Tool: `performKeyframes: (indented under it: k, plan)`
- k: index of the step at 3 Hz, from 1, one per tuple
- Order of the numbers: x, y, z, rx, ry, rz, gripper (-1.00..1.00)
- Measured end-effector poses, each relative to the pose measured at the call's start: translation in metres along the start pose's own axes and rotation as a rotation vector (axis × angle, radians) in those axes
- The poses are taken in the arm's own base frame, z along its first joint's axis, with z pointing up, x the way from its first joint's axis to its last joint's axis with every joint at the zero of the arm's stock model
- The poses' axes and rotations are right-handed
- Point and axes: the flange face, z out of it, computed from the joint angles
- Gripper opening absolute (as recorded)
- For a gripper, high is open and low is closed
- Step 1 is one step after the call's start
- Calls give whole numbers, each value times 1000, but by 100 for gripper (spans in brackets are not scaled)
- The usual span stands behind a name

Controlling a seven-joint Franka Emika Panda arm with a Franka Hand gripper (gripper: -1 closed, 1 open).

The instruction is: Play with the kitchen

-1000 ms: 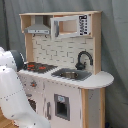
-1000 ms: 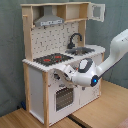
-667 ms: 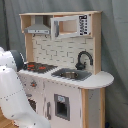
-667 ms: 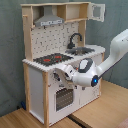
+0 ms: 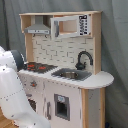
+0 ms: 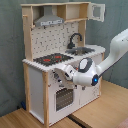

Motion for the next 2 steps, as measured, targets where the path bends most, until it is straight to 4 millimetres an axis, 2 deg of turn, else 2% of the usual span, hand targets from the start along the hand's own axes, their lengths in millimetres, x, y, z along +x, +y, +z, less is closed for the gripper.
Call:
performKeyframes:
  k: [1, 2]
  plan:
    - [24, -15, -31, -37, 68, -71, 100]
    - [33, 1, -39, -99, 68, -120, 100]
